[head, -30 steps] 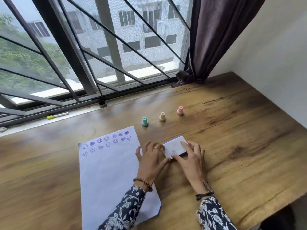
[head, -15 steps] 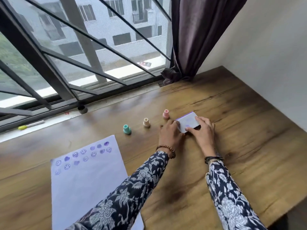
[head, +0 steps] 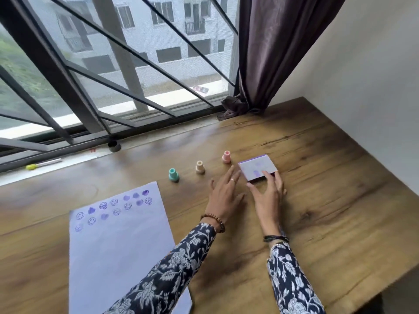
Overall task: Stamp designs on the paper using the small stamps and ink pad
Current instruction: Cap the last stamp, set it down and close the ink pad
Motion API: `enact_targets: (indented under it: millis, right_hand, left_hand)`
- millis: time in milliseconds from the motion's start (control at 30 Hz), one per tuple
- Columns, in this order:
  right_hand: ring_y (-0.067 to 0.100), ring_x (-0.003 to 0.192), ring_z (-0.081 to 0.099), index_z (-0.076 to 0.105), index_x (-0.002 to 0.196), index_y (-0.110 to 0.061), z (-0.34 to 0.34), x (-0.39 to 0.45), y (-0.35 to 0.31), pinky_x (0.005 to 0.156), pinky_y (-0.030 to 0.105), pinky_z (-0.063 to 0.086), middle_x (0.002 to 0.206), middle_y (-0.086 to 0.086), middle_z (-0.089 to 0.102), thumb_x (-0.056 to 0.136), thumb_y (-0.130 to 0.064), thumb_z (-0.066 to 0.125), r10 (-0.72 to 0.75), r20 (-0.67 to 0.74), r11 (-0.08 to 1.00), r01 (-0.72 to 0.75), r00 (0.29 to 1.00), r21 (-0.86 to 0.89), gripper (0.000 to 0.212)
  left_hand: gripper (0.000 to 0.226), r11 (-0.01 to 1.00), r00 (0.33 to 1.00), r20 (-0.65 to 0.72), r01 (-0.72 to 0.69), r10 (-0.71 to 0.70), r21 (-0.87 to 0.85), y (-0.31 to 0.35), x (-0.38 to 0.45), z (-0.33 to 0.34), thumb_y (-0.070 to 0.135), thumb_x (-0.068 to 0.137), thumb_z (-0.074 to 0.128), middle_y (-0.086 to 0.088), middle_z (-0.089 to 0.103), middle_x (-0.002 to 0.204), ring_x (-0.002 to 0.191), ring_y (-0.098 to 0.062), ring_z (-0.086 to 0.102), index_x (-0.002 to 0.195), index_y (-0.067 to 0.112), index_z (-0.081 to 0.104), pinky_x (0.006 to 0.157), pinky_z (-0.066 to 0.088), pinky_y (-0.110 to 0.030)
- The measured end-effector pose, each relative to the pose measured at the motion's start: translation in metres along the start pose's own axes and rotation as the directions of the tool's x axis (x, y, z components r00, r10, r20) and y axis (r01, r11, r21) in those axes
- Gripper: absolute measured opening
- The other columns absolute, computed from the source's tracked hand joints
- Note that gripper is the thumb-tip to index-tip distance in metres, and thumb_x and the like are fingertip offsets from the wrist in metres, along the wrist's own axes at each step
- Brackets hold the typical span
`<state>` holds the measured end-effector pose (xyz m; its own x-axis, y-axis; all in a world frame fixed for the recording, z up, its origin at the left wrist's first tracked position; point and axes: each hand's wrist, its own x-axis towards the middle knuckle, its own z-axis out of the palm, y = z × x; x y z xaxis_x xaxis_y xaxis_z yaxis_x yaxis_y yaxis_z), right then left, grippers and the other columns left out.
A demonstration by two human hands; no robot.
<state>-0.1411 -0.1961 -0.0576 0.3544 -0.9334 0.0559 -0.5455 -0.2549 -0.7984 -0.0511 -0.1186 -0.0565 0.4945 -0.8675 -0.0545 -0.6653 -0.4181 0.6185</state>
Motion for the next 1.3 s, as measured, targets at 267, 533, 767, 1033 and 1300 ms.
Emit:
enact_targets:
  millis: [267, 533, 767, 1033, 1300]
  right_hand:
    - [0.025, 0.126, 0.034, 0.053, 0.126, -0.019, 0.034, -0.117, -0.027, 0.104, 0.028, 0.024, 0.148, 0.005, 0.036, 0.078, -0.019, 0.07, -0.155, 0.331, 0.987, 0.158, 0.931, 0.019, 0.05]
    - [0.025, 0.135, 0.018, 0.048, 0.126, -0.034, 0.062, -0.181, -0.039, 0.112, 0.04, 0.022, 0.156, 0.0, 0.016, 0.072, -0.047, 0.069, -0.31, 0.63, 0.901, 0.432, 0.712, -0.045, 0.059]
    - [0.024, 0.137, 0.014, 0.041, 0.13, -0.043, 0.063, -0.165, -0.038, 0.111, 0.041, 0.016, 0.157, 0.001, 0.01, 0.072, -0.057, 0.064, -0.257, 0.663, 0.856, 0.484, 0.703, -0.181, 0.064]
    - [0.023, 0.137, 0.012, 0.042, 0.129, -0.045, 0.064, -0.164, -0.036, 0.111, 0.043, 0.017, 0.157, -0.002, 0.009, 0.071, -0.057, 0.064, -0.246, 0.671, 0.864, 0.473, 0.7, -0.176, 0.063]
    - [0.022, 0.136, 0.015, 0.044, 0.127, -0.044, 0.063, -0.172, -0.035, 0.11, 0.041, 0.016, 0.156, 0.0, 0.013, 0.07, -0.057, 0.064, -0.256, 0.648, 0.857, 0.478, 0.718, -0.191, 0.062]
  left_hand:
    - [0.045, 0.988, 0.972, -0.193, 0.145, -0.133, 0.048, -0.059, -0.144, -0.022, 0.028, 0.094, 0.043, 0.015, 0.029, 0.149, 0.134, 0.008, 0.012, 0.137, 0.035, 0.031, 0.11, -0.004, -0.03]
    - [0.054, 0.908, 0.84, -0.372, 0.418, -0.395, -0.021, -0.122, -0.274, -0.066, 0.056, 0.079, 0.052, 0.022, 0.031, 0.14, 0.14, -0.007, 0.019, 0.129, 0.035, 0.045, 0.111, 0.013, -0.042]
    - [0.089, 0.845, 0.84, -0.139, 0.533, -0.524, 0.038, -0.145, -0.293, -0.074, 0.075, 0.062, 0.055, 0.029, -0.008, 0.145, 0.135, 0.005, -0.007, 0.138, 0.049, 0.014, 0.114, -0.005, -0.045]
    - [0.089, 0.851, 0.843, -0.147, 0.525, -0.517, 0.02, -0.151, -0.293, -0.073, 0.073, 0.063, 0.056, 0.032, -0.013, 0.141, 0.132, 0.008, -0.012, 0.137, 0.052, 0.011, 0.113, -0.008, -0.045]
    - [0.089, 0.839, 0.837, -0.123, 0.542, -0.534, 0.047, -0.15, -0.293, -0.076, 0.067, 0.066, 0.06, 0.026, -0.009, 0.149, 0.131, 0.007, -0.015, 0.139, 0.049, 0.011, 0.113, -0.009, -0.045]
